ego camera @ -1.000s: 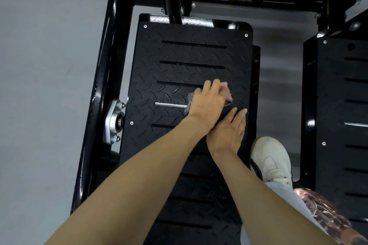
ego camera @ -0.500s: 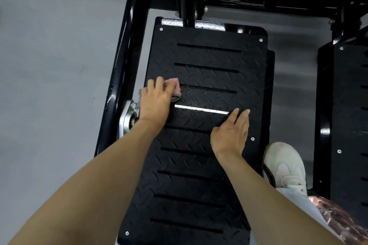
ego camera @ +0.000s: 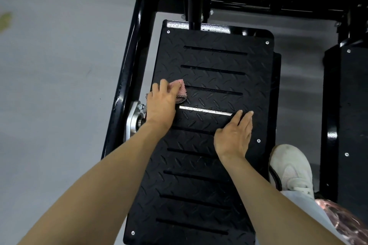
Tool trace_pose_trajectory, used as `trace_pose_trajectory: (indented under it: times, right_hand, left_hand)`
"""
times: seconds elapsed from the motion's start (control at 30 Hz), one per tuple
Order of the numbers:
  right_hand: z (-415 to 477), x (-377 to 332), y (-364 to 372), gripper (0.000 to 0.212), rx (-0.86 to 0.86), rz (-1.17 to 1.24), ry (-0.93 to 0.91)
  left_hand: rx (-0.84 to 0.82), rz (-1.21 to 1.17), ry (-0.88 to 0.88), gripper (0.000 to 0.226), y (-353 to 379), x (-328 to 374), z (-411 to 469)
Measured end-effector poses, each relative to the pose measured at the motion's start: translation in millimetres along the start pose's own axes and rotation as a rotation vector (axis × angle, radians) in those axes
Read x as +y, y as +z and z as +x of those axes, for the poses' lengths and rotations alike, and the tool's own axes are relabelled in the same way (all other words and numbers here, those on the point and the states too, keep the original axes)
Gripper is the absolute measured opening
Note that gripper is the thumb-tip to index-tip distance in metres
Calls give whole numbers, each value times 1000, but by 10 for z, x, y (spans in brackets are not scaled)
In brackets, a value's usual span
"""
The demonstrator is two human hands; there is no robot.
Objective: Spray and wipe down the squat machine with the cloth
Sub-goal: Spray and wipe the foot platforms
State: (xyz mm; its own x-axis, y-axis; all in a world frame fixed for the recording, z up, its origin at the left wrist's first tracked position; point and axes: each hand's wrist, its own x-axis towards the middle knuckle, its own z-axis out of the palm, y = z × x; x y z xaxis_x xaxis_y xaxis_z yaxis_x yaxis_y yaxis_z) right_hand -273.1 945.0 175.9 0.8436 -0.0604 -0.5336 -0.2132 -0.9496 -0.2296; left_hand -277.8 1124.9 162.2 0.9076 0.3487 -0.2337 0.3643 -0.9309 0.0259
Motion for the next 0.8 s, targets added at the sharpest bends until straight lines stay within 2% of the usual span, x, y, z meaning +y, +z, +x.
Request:
trace_pose_trajectory:
  times: [0.1, 0.27, 0.33, 0.47, 0.6, 0.7, 0.8]
  right_hand:
    - [7, 33, -10, 77, 6, 6, 12]
    - [9, 73, -13, 77, 11, 12, 18]
    - [-2, 79, -4, 76, 13, 10, 19]
    - [-12, 48, 5, 77, 10, 17, 16]
    - [-42, 38, 32, 76, 0, 7, 5]
    - [-74, 33, 51, 76, 6, -2, 1]
    - [-84, 45, 53, 76, 10, -10, 5]
  left_hand:
    - [9, -51, -51, 69, 50, 176, -185]
    - [26, 54, 226, 69, 165, 131, -454]
    - [5, 124, 277, 72, 155, -31, -444]
    - [61, 68, 68, 72, 130, -163, -479]
    - [-27, -54, -101, 70, 94, 204, -575]
    - [27, -98, -35, 67, 116, 453, -621]
    - [-42, -38, 102, 64, 89, 450, -545]
